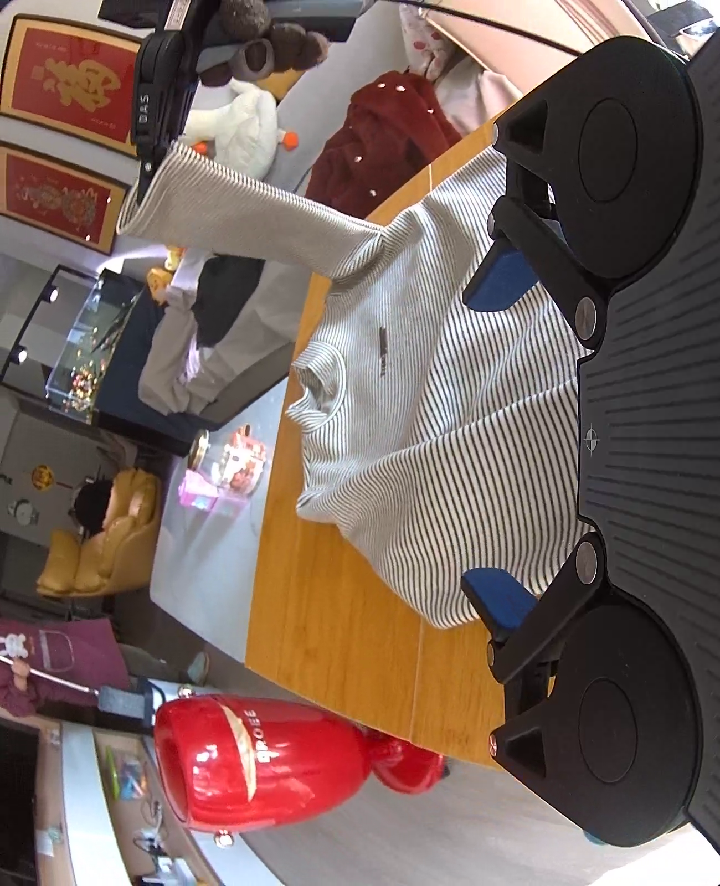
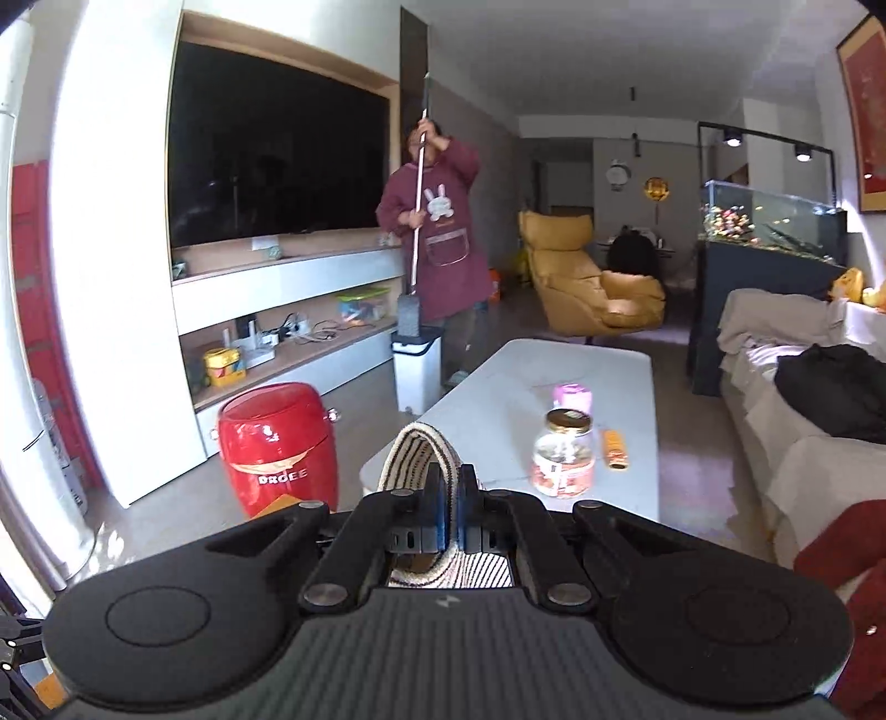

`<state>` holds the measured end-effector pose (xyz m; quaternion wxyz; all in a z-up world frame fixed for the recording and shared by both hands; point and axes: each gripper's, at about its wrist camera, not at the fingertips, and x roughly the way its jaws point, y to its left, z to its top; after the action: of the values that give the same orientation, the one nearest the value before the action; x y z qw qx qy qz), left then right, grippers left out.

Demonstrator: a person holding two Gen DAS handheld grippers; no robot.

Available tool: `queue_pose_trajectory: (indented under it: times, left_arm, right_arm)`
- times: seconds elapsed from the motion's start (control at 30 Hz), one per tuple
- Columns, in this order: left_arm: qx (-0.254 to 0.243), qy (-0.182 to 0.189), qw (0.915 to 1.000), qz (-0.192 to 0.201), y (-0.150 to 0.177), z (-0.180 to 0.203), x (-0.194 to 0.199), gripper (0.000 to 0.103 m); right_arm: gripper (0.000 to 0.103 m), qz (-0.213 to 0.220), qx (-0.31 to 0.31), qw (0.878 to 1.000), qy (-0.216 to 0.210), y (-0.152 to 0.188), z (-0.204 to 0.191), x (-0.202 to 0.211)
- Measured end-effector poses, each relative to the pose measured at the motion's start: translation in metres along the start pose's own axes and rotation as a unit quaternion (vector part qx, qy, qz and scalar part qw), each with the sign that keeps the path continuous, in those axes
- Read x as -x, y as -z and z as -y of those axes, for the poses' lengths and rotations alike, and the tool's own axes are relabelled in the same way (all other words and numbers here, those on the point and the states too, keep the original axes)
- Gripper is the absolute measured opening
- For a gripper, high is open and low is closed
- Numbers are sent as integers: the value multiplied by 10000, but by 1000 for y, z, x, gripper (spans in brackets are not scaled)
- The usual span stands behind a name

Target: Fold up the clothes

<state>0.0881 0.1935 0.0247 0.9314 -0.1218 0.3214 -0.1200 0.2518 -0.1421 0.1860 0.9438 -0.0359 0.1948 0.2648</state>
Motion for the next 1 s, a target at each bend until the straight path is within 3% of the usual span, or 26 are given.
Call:
queue_pose_trajectory:
  times: [0.17,0.23,0.33,0.43,0.57,0.63,0.7,0.8,0.87,0.9,0.93,1.0]
  left_arm:
    - [26,-142,9999,26,6,-13,8,103]
    - [84,-195,9998,25,6,-18,9,103]
    - [192,-244,9995,35,7,-26,9,103]
    - [316,-271,9991,63,6,-32,7,103]
    - [564,-385,9976,105,4,-39,4,103]
    - [686,-440,9966,143,2,-43,4,103]
    - [767,-501,9956,177,-1,-44,5,103]
    - [824,-562,9947,235,-4,-43,8,103]
    - [826,-610,9943,277,-6,-41,9,103]
    - [815,-649,9941,297,-7,-40,9,103]
    - [798,-696,9939,315,-7,-39,10,103]
    - [770,-815,9932,317,-7,-37,12,103]
  right_arm:
    - [4,-414,180,9990,-46,14,-42,-45]
    - [4,-372,298,9988,103,18,-51,-50]
    - [17,-288,395,9986,215,22,-61,-50]
    - [19,-418,236,9988,-55,30,-65,-37]
    - [19,-1068,-31,9902,-901,64,-80,-15]
    - [19,-1522,-137,9784,-1395,91,-97,-2]
    - [19,-1984,-486,9581,-2006,118,-113,9]
    - [19,-2802,-1653,8956,-3035,157,-132,14]
    - [19,-3221,-2271,8585,-3281,181,-148,9]
    - [19,-3320,-2502,8476,-3298,191,-153,6]
    - [19,-3322,-2640,8447,-3262,197,-157,2]
    - [22,-3297,-2875,8482,-2986,208,-161,-7]
